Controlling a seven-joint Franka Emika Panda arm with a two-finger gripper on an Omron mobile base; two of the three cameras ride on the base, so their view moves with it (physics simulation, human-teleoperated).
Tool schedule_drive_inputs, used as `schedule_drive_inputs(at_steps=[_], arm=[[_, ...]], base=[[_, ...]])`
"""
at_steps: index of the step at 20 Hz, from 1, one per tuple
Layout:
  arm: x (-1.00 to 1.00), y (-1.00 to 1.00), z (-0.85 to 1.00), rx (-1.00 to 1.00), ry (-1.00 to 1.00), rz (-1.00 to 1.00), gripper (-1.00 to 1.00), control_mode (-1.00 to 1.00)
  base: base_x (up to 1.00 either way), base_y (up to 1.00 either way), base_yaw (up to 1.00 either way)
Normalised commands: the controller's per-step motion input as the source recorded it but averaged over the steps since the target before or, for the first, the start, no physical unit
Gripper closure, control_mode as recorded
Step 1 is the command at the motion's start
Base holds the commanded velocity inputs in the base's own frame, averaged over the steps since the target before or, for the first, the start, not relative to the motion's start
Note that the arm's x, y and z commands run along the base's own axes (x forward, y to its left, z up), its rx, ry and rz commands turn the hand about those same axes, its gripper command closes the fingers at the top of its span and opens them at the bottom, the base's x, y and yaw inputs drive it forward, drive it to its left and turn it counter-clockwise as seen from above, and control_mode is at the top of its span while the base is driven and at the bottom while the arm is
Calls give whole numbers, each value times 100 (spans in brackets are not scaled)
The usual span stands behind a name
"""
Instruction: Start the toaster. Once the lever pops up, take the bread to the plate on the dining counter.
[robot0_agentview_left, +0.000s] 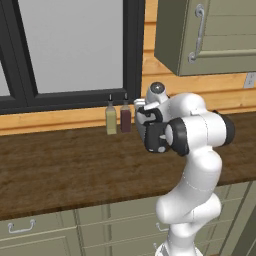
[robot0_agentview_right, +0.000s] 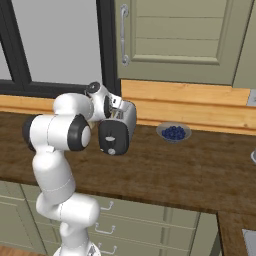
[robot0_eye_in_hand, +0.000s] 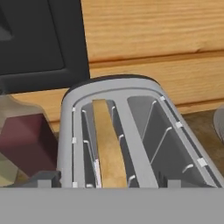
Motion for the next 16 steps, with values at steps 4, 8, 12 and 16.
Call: schedule_drive_inputs(at_steps=[4,8,12,16], arm=[[-3,0,-12,-1,-3,0,100,-100],[-13,0,8,0,-12,0,100,-100],[-11,0,58,0,-19,0,100,-100],[-7,10,85,0,-18,0,100,-100]], base=[[0,0,0],[0,0,0],[0,0,0],[0,0,0]])
